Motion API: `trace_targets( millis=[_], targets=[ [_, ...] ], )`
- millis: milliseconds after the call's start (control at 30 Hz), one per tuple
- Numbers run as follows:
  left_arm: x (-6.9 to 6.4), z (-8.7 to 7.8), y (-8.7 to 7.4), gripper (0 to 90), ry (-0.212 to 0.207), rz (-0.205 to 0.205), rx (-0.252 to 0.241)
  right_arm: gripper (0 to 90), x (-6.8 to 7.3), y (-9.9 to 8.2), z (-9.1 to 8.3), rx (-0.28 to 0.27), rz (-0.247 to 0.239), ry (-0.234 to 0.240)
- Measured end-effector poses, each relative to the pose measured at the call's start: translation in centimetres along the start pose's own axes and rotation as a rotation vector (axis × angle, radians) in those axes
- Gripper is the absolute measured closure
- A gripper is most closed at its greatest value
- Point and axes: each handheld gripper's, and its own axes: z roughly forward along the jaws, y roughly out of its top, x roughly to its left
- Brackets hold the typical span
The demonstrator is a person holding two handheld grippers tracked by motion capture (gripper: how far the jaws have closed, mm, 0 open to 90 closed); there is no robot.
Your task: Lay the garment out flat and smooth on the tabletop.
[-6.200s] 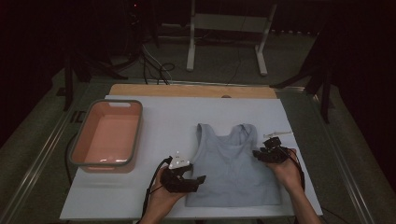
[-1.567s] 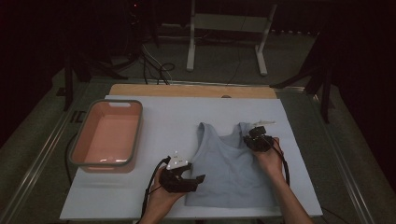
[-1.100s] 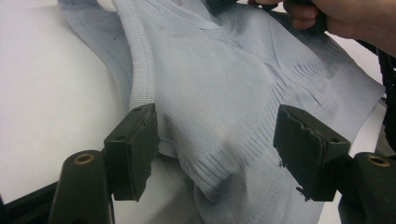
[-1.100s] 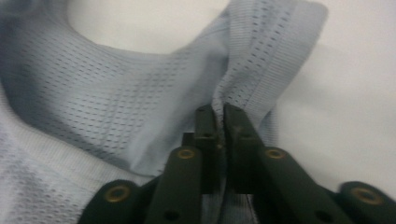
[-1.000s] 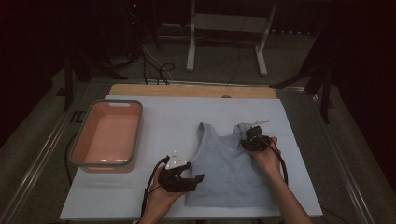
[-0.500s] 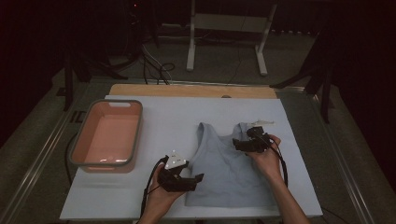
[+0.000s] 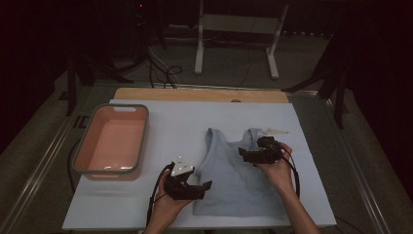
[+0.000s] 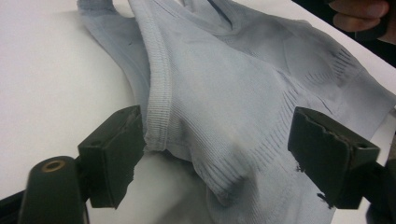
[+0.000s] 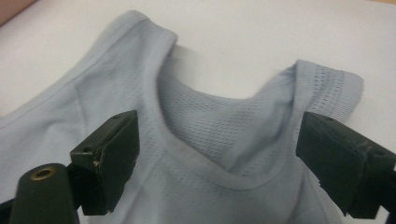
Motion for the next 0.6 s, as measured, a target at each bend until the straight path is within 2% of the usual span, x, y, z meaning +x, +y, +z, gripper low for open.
trace_targets(
  millis=[267, 433, 600],
  targets=[
    [0.1, 0.1, 0.1, 14.0, 0.013, -0.002, 0.002, 13.5, 0.9, -0.3, -0.3, -0.020, -0.008, 0.036],
    [0.2, 0.0, 0.1, 10.5, 0.021, -0.010, -0.004, 13.3, 1.3, -0.4, -0.9, -0.040, 0.006, 0.065],
    [0.5, -0.1, 0.0, 10.4, 0.028, -0.016, -0.003, 12.1, 1.6, -0.4, -1.3, -0.067, -0.002, 0.085]
  ],
)
